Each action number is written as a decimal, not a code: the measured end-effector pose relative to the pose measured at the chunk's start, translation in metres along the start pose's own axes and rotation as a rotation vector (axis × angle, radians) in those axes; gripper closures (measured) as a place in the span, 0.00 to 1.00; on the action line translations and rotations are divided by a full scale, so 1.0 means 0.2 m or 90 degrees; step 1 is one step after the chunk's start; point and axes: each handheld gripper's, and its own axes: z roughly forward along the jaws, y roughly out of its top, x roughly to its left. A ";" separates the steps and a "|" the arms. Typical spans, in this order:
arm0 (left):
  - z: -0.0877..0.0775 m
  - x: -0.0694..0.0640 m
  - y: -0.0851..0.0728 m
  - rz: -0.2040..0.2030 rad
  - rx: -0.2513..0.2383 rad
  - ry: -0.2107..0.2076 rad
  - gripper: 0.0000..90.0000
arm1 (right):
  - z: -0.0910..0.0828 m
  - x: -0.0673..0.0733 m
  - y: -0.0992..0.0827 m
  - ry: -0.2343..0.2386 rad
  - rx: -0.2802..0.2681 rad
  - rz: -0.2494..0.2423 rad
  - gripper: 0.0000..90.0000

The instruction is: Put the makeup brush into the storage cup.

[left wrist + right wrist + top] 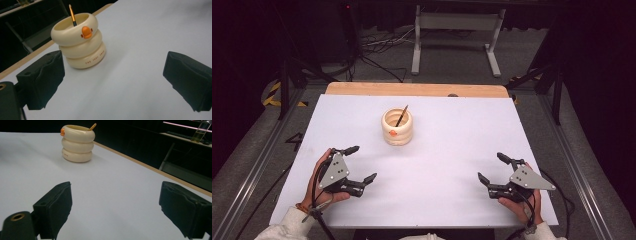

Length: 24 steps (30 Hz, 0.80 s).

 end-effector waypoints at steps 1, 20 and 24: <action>0.00 0.00 -0.01 -0.003 0.000 -0.002 0.05 | 0.00 0.00 0.00 -0.002 0.002 -0.001 0.13; -0.10 0.05 -0.16 -0.067 0.004 -0.006 0.05 | -0.02 -0.01 -0.02 -0.010 0.011 -0.004 0.13; -0.09 0.05 -0.16 -0.066 0.006 -0.005 0.05 | -0.02 0.00 -0.02 -0.004 0.013 -0.009 0.13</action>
